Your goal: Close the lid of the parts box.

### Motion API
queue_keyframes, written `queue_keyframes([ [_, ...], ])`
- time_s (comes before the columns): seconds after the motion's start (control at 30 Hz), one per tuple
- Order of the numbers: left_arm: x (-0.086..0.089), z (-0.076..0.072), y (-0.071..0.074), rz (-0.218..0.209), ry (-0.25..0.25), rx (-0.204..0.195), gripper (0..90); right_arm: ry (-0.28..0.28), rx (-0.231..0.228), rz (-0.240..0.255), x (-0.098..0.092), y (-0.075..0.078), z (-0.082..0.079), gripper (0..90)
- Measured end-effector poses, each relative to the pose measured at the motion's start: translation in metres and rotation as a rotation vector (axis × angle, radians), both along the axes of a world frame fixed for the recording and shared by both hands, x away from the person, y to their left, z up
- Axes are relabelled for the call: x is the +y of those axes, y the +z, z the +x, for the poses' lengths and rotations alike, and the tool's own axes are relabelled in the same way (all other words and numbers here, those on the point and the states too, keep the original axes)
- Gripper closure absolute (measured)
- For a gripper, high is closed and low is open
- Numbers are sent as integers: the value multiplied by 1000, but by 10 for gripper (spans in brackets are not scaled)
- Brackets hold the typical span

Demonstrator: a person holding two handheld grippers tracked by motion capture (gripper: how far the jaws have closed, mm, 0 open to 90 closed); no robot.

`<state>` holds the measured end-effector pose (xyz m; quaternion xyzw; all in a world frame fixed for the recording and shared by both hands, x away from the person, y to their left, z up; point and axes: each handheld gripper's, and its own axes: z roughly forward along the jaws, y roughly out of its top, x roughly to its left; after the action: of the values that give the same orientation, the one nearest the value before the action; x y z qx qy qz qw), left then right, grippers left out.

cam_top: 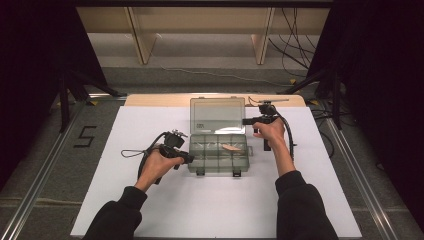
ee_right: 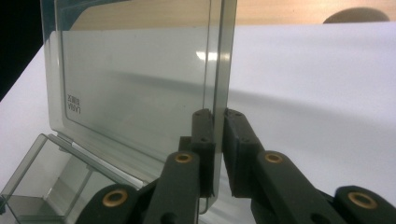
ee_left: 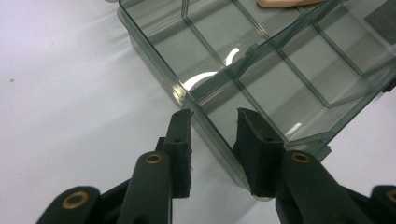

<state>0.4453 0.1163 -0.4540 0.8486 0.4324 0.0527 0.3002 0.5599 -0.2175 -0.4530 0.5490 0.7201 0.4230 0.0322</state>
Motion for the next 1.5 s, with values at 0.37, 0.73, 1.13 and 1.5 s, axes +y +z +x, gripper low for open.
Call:
queue_keyframes([
  [0.37,2,0,-1,-11,-13,1,658,44,-167,-60,1,2,-17,844],
  [0.73,3,-1,0,-8,-11,3,654,88,-319,-103,0,-1,-31,840],
  [1.13,2,-1,-2,-40,-6,-17,650,97,-415,-141,0,-7,-39,837],
  [1.5,2,-1,-2,-26,-20,-35,647,95,-476,-142,0,-12,-45,837],
])
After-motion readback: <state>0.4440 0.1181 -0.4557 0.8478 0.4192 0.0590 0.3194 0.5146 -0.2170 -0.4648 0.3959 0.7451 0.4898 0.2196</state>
